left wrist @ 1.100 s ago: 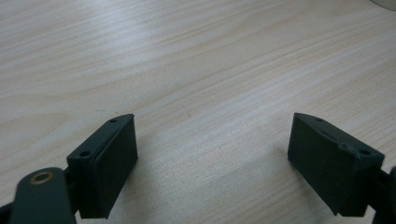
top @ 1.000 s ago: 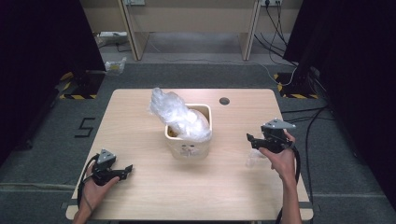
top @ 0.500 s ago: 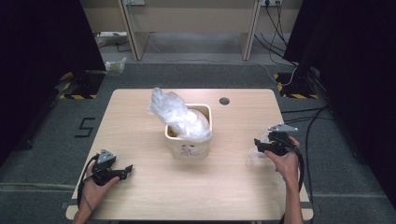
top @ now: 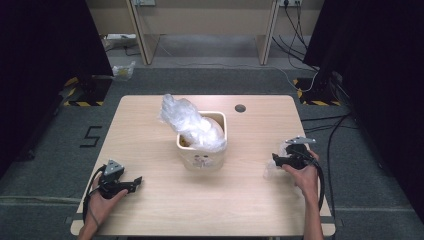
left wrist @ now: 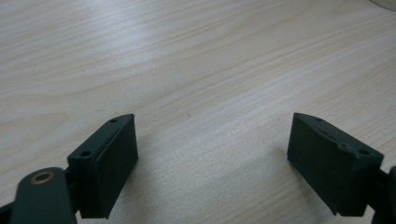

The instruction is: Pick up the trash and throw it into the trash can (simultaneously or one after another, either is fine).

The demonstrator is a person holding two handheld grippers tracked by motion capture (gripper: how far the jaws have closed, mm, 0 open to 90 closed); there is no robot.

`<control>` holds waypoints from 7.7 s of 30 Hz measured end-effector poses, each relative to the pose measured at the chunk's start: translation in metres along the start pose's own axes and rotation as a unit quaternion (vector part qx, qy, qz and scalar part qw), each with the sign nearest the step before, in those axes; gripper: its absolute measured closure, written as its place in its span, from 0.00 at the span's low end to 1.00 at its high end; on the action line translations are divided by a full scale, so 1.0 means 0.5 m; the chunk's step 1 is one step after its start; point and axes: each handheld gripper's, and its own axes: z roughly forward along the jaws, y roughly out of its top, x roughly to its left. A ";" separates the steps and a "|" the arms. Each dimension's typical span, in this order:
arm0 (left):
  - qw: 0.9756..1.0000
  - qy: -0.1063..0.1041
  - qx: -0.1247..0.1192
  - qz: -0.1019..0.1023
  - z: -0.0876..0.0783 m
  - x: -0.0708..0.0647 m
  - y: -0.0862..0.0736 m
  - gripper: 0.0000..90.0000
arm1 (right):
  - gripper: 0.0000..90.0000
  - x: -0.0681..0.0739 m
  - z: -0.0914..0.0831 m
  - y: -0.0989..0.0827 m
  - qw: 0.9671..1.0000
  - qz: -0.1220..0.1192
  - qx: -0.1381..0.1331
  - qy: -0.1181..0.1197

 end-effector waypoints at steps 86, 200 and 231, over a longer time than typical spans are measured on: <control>1.000 0.001 0.001 0.002 -0.001 0.000 0.000 0.17 | 0.87 0.062 -0.100 0.064 0.990 -0.060 -0.115 0.055; 1.000 0.001 -0.002 0.001 0.000 0.000 0.000 0.17 | 0.43 0.323 -0.014 0.344 0.954 -0.169 -0.057 0.240; 1.000 0.004 0.000 -0.001 0.003 -0.001 0.002 0.16 | 0.41 0.170 -0.070 0.251 0.971 -0.054 -0.141 0.188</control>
